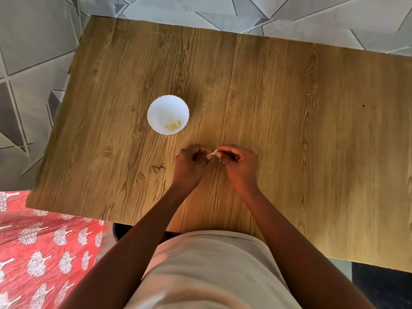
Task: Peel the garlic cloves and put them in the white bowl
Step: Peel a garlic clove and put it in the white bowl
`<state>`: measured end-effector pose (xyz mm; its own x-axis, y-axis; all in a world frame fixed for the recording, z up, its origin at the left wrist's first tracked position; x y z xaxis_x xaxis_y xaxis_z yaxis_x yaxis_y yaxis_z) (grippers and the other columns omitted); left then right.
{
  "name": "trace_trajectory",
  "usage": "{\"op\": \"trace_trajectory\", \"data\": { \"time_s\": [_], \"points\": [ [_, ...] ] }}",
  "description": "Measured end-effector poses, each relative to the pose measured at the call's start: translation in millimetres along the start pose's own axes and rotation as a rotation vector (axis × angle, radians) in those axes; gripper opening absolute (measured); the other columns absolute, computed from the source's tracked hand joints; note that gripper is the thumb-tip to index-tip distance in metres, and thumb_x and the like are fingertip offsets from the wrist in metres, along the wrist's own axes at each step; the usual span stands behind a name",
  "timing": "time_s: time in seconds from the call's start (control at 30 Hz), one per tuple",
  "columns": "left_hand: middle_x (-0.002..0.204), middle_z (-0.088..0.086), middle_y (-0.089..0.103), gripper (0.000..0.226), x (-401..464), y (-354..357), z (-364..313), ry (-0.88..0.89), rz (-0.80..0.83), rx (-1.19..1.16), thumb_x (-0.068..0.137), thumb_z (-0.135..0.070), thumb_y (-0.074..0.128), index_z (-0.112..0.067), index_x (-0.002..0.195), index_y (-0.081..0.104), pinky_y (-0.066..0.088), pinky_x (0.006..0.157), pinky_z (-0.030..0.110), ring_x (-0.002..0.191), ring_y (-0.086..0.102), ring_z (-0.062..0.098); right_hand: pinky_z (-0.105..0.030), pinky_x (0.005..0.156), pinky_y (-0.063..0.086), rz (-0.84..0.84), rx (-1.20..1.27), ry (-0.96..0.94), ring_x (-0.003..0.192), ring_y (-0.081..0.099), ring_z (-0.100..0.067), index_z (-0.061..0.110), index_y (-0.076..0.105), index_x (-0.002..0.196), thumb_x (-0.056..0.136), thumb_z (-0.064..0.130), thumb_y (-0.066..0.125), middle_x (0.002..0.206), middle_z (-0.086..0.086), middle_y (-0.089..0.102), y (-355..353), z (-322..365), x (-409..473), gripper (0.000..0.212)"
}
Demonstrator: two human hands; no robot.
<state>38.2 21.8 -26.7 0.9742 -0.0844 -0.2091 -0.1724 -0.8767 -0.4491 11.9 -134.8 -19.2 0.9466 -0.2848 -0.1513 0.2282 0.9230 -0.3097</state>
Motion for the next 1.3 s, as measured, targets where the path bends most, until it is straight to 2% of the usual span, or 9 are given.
{"op": "trace_trajectory", "data": {
  "time_s": [0.13,0.27,0.47,0.67,0.8,0.93,1.07,1.2,1.3],
  "points": [
    [0.092,-0.008,0.077,0.015,-6.8,-4.3,-1.8,-0.012,0.000,-0.129,0.088,-0.021,0.080,-0.014,0.101,0.078,0.056,0.080,0.020,0.089,0.072,0.007,-0.021,0.084,0.057,0.065,0.032,0.004,0.090,0.072,-0.004,0.012,0.079,0.102,0.085,0.006,0.079,0.093,0.007,0.077,3.5,3.4,0.5,0.018],
    [0.089,-0.007,0.077,0.008,-8.2,-5.5,-0.5,-0.022,-0.078,-0.129,0.091,-0.015,0.076,-0.013,0.098,0.079,0.058,0.079,0.026,0.086,0.072,0.009,-0.024,0.079,0.060,0.058,0.064,0.049,0.084,0.073,-0.005,0.015,0.077,0.097,0.079,0.012,0.085,0.087,0.007,0.076,7.7,4.9,1.4,0.020],
    [0.086,-0.011,0.073,0.007,-7.4,-2.6,-0.5,-0.101,-0.131,-0.050,0.095,-0.012,0.070,-0.016,0.097,0.076,0.047,0.067,0.008,0.081,0.067,0.001,-0.027,0.077,0.060,0.019,0.132,0.142,0.082,0.075,-0.008,0.010,0.073,0.100,0.074,0.014,0.090,0.084,0.001,0.078,10.1,5.3,1.4,0.031],
    [0.088,-0.010,0.074,0.010,-8.7,-3.8,0.1,-0.129,-0.222,-0.086,0.095,-0.021,0.073,-0.014,0.101,0.076,0.052,0.070,0.013,0.082,0.068,0.000,-0.026,0.070,0.060,-0.058,0.115,0.136,0.076,0.074,-0.009,0.015,0.071,0.089,0.075,0.010,0.088,0.080,-0.001,0.075,10.9,8.5,1.7,0.023],
    [0.091,-0.008,0.075,0.010,-9.6,-6.3,1.2,-0.026,-0.283,0.009,0.091,-0.014,0.076,-0.013,0.101,0.079,0.053,0.075,0.013,0.084,0.068,-0.001,-0.025,0.068,0.057,-0.093,0.093,0.091,0.073,0.070,-0.009,0.015,0.071,0.087,0.076,0.007,0.087,0.078,0.001,0.072,2.7,5.4,4.2,0.021],
    [0.094,-0.002,0.074,0.015,-10.7,-9.8,7.8,0.131,-0.254,0.158,0.085,-0.009,0.080,-0.014,0.099,0.080,0.057,0.077,0.028,0.088,0.066,0.011,-0.030,0.073,0.061,-0.080,0.009,0.078,0.078,0.073,-0.011,0.018,0.071,0.089,0.073,0.011,0.090,0.081,0.003,0.073,-4.0,1.0,3.3,0.025],
    [0.098,0.000,0.069,0.020,-11.5,-7.0,17.7,0.181,-0.238,0.246,0.084,-0.007,0.079,-0.014,0.103,0.080,0.057,0.073,0.042,0.094,0.060,0.021,-0.030,0.078,0.061,-0.028,-0.056,-0.019,0.081,0.073,-0.009,0.015,0.075,0.094,0.081,0.009,0.082,0.085,0.006,0.075,-1.3,1.6,-1.6,0.016],
    [0.109,0.006,0.063,0.024,-19.7,-9.1,22.9,0.248,-0.234,0.227,0.085,-0.006,0.078,-0.011,0.108,0.079,0.057,0.081,0.038,0.102,0.062,0.022,-0.010,0.080,0.052,0.005,-0.206,-0.105,0.082,0.069,0.004,0.014,0.079,0.095,0.085,0.007,0.079,0.087,0.010,0.074,4.2,3.3,-13.1,0.012],
    [0.115,0.010,0.063,0.029,-34.0,-15.9,27.1,0.255,-0.247,0.214,0.085,-0.002,0.077,-0.008,0.113,0.076,0.053,0.088,0.033,0.107,0.062,0.025,-0.013,0.083,0.053,0.013,-0.281,-0.082,0.084,0.067,0.002,0.014,0.080,0.095,0.082,0.007,0.081,0.091,0.006,0.074,5.4,1.1,-19.4,0.014]
  ]
}}
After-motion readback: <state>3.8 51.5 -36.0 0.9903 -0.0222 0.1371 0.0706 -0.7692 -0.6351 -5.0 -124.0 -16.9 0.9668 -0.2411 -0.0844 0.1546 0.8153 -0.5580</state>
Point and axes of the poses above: each hand's wrist, its own x-axis towards the middle knuckle, its own y-axis out of the palm, z = x × y, the point moved 3 cm from there along x, towards the middle knuckle
